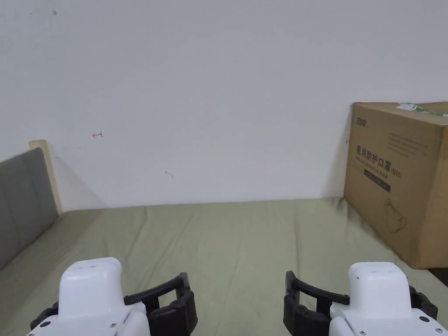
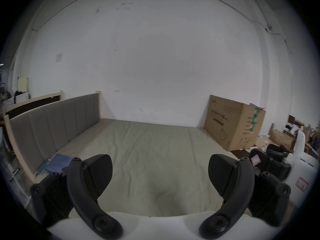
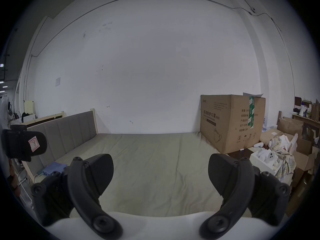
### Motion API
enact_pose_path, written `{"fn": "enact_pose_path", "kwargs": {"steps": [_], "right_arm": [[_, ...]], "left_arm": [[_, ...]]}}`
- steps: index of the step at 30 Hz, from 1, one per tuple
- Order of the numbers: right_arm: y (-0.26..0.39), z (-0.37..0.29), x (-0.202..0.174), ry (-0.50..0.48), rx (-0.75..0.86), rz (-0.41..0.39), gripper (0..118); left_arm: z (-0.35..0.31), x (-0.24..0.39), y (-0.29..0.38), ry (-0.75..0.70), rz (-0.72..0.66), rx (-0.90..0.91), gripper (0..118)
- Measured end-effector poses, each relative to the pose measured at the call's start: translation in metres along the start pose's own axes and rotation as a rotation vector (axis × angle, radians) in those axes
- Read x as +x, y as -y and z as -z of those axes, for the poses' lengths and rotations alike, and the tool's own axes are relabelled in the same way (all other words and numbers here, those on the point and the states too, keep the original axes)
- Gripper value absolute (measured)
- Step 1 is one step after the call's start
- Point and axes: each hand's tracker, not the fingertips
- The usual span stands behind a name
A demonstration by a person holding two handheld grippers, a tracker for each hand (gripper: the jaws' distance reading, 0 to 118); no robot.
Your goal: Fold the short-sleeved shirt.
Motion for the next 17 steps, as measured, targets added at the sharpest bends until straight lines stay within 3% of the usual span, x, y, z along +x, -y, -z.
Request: {"fn": "enact_pose_path", "kwargs": {"steps": [2,8,17], "right_arm": [[0.0,0.003,0.002,0.003,-0.01,0.006,111],[-0.003,0.011,0.003,-0.017,-0.051,0.058,111],[0.005,0.021,0.013,-0.007,-0.055,0.03,111]], "left_arm": [[0.003,0.006,-0.002,-0.079,0.038,-0.002,114],[0.006,0.007,-0.008,-0.068,0.033,-0.007,114],[0.012,0.011,-0.004,-0.07,0.072,0.026,114]]}}
